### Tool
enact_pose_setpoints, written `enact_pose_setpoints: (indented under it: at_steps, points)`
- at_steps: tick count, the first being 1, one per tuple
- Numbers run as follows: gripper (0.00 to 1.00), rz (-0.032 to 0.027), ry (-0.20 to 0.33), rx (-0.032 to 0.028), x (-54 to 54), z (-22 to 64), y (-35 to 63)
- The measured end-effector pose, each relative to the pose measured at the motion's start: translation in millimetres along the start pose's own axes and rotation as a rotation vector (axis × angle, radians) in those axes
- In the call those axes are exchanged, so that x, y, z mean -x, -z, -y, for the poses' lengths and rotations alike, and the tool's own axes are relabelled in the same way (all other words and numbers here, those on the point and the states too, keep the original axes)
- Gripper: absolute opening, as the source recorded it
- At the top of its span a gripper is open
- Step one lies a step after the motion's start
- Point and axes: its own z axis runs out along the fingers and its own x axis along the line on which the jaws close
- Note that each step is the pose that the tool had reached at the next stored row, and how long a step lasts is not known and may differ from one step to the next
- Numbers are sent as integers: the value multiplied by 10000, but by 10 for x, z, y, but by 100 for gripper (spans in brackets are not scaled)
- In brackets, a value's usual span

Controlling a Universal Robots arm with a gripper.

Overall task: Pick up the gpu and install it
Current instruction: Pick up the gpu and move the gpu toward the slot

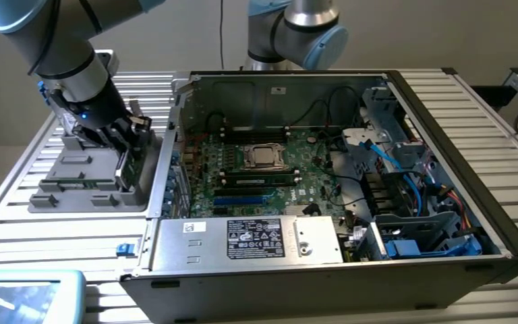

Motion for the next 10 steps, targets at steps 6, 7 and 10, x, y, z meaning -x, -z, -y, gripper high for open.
enact_pose_setpoints:
  at_steps: [6,7,10]
  points:
    - [28,1,0,2,13,-37,192]
    - [28,0,0,2,14,-42,224]
    - [28,0,-1,1,22,-65,343]
